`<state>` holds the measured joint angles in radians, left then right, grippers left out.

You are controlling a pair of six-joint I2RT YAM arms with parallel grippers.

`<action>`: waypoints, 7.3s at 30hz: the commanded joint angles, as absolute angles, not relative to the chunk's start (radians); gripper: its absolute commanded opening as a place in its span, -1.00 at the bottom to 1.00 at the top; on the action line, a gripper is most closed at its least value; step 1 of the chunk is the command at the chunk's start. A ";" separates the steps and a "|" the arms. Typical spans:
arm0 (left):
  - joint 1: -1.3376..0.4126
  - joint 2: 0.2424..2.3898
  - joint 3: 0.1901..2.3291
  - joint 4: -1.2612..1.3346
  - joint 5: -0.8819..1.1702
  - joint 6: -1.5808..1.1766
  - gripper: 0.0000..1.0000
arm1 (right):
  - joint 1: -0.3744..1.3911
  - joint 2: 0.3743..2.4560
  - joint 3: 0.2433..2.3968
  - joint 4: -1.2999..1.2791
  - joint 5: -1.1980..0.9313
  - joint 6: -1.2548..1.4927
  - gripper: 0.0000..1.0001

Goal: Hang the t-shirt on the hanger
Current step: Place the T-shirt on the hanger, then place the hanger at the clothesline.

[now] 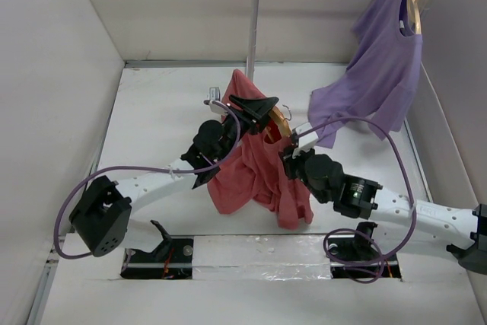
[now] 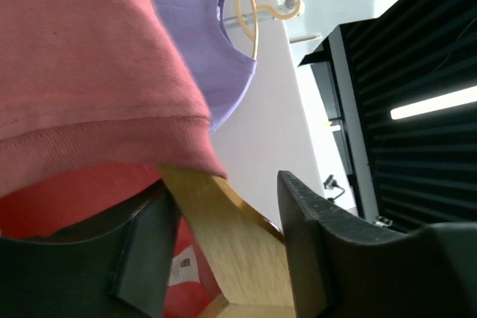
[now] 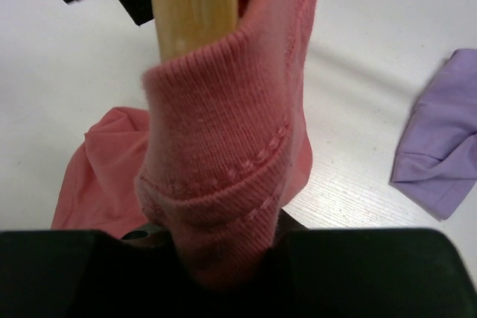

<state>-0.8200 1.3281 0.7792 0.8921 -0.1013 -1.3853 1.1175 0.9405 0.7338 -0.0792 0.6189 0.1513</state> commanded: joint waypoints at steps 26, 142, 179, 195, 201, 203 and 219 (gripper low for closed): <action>-0.743 1.289 0.692 1.092 0.094 -1.474 -1.00 | 1.167 0.686 0.585 -0.028 0.373 0.316 0.67; -0.581 1.227 0.881 0.968 0.506 -1.605 -1.00 | 1.009 0.905 0.913 -0.256 0.354 0.159 -0.90; -0.611 0.667 0.957 -0.084 0.239 -0.577 -0.57 | 0.273 1.270 1.667 -0.554 0.167 0.095 -1.00; -0.611 0.413 0.858 -0.298 0.048 -0.446 -0.25 | 0.014 1.664 2.072 -0.531 0.029 0.081 -1.00; -0.611 0.383 0.841 -0.290 0.034 -0.437 -0.27 | -0.014 1.756 2.173 -0.511 0.008 0.078 -1.00; -0.611 0.385 0.838 -0.295 0.035 -0.431 -0.27 | -0.014 1.788 2.201 -0.517 0.008 0.078 -1.00; -0.611 0.434 0.782 -0.230 0.064 -0.449 -0.25 | -0.032 1.723 1.971 -0.388 0.011 0.109 -1.00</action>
